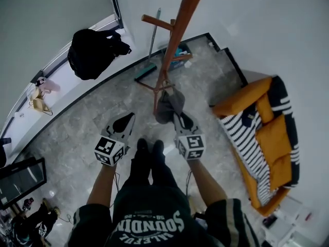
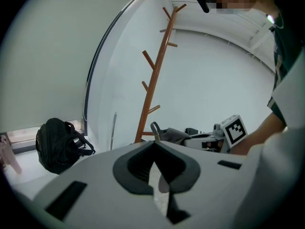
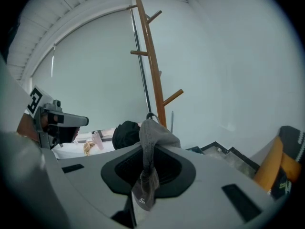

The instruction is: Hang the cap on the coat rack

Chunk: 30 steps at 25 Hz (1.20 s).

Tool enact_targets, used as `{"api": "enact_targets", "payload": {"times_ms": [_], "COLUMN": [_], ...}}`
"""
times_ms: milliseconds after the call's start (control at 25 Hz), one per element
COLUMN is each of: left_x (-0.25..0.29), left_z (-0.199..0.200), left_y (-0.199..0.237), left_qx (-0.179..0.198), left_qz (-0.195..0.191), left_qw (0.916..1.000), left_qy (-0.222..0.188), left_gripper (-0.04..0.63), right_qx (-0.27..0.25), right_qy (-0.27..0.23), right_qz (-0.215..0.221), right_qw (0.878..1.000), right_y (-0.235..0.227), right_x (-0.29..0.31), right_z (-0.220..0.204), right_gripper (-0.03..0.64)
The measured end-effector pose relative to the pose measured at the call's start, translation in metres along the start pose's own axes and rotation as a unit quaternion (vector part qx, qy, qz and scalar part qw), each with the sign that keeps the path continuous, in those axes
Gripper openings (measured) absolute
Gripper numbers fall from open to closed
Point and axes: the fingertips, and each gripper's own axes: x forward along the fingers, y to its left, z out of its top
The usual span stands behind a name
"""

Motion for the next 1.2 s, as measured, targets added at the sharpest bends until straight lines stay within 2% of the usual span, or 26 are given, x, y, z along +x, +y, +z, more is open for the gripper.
{"api": "enact_targets", "payload": {"times_ms": [440,840,1200], "left_x": [-0.004,-0.009,-0.022], "left_z": [-0.009,-0.019,-0.029], "left_y": [0.012,0.016,0.033], "left_qx": [-0.018,-0.029,-0.044], "left_qz": [0.014,0.023,0.044], "left_qw": [0.9997,0.9992,0.9979], "left_qy": [0.002,0.013,0.015], "left_gripper": [0.0,0.0,0.0], "right_qx": [-0.006,0.015,0.01], "right_qy": [0.048,0.066,0.094], "right_qz": [-0.013,-0.02,-0.028], "right_qw": [0.999,0.997,0.995], "right_y": [-0.021,-0.033,-0.033], "right_x": [0.034,0.069,0.1], "right_z": [-0.033,-0.048,-0.064], "right_gripper": [0.046,0.046,0.046]}}
